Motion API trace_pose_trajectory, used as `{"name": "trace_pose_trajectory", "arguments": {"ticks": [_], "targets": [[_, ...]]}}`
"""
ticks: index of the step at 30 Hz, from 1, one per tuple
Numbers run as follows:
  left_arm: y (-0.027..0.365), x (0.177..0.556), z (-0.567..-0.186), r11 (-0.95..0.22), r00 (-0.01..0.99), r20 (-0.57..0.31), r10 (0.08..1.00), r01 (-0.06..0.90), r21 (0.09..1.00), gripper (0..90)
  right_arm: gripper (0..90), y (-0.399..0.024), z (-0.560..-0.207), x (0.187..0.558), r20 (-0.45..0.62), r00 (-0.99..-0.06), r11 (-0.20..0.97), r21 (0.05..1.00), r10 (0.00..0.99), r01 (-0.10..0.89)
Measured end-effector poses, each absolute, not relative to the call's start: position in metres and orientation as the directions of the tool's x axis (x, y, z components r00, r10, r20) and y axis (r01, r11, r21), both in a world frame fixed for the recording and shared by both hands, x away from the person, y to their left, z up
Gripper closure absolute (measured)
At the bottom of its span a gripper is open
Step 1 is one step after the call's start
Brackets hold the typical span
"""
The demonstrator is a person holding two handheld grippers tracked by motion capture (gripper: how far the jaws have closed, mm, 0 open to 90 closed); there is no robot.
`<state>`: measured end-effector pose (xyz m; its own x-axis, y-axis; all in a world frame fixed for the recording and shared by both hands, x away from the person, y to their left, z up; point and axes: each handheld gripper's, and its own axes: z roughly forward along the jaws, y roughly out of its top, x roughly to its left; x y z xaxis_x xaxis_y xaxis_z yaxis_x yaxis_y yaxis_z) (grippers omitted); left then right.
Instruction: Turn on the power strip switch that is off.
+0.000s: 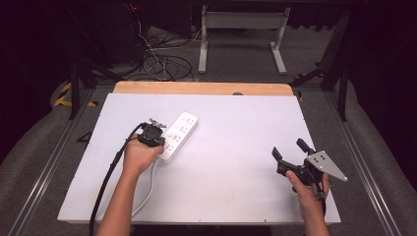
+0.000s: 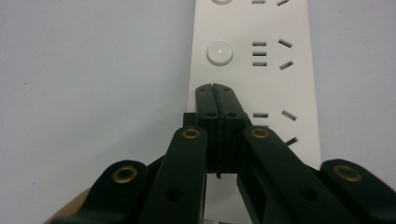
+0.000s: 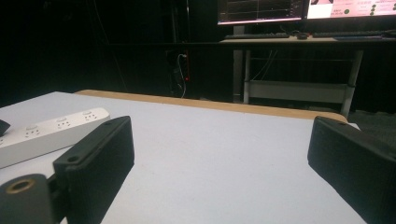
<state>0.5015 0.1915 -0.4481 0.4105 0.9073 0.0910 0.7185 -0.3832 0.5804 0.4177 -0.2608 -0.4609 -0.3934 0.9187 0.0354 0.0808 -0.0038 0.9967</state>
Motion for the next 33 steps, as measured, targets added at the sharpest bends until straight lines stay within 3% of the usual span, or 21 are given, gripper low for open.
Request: {"name": "trace_pose_trajectory", "arguments": {"ticks": [33], "targets": [[0.1977, 0.4978, -0.4523, -0.329, 0.387, 0.058, 0.92, 0.686, 0.649, 90.0, 8.9, -0.2639, -0.4615, 0.4189, 0.055, -0.384, -0.024, 0.996, 0.922, 0.084]]}}
